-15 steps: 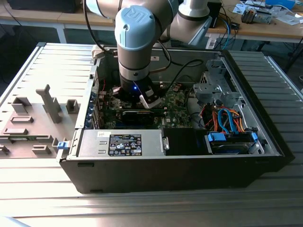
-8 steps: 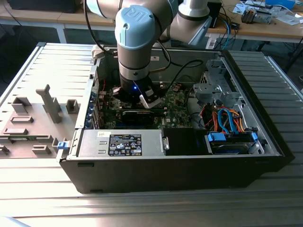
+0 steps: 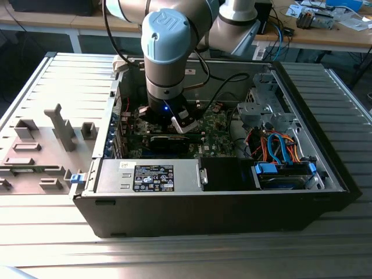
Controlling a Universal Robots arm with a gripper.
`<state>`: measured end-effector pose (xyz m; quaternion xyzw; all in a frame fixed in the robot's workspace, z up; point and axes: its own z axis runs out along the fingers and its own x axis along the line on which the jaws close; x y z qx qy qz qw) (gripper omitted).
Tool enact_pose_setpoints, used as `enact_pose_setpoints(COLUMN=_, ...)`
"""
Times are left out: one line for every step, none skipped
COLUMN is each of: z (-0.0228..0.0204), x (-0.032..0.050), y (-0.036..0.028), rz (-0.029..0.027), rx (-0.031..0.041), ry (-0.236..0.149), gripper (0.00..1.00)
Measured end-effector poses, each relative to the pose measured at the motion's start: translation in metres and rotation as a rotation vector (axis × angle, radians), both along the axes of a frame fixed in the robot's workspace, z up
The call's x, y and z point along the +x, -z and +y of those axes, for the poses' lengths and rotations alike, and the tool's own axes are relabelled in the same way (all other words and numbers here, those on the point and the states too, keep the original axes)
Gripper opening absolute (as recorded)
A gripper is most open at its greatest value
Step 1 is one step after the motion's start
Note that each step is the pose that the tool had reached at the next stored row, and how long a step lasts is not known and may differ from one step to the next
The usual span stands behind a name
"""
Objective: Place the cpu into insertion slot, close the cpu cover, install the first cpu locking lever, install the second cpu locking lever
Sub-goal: 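Install the second cpu locking lever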
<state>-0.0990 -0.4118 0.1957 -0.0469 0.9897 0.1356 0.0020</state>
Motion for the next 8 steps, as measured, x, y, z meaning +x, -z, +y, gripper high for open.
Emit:
enact_pose_setpoints(z=0.0, x=0.0, y=0.0, rz=0.0, rx=0.0, ry=0.0, gripper=0.11)
enact_pose_setpoints(z=0.0, x=0.0, y=0.0, rz=0.0, rx=0.0, ry=0.0, gripper=0.11)
enact_pose_setpoints(z=0.0, x=0.0, y=0.0, rz=0.0, rx=0.0, ry=0.0, gripper=0.11)
enact_pose_setpoints(z=0.0, x=0.0, y=0.0, rz=0.0, rx=0.0, ry=0.0, gripper=0.11)
enact_pose_setpoints(z=0.0, x=0.0, y=0.0, rz=0.0, rx=0.0, ry=0.0, gripper=0.11)
enact_pose_setpoints(z=0.0, x=0.0, y=0.0, rz=0.0, rx=0.0, ry=0.0, gripper=0.11)
enact_pose_setpoints(z=0.0, x=0.0, y=0.0, rz=0.0, rx=0.0, ry=0.0, gripper=0.11)
enact_pose_setpoints(z=0.0, x=0.0, y=0.0, rz=0.0, rx=0.0, ry=0.0, gripper=0.11)
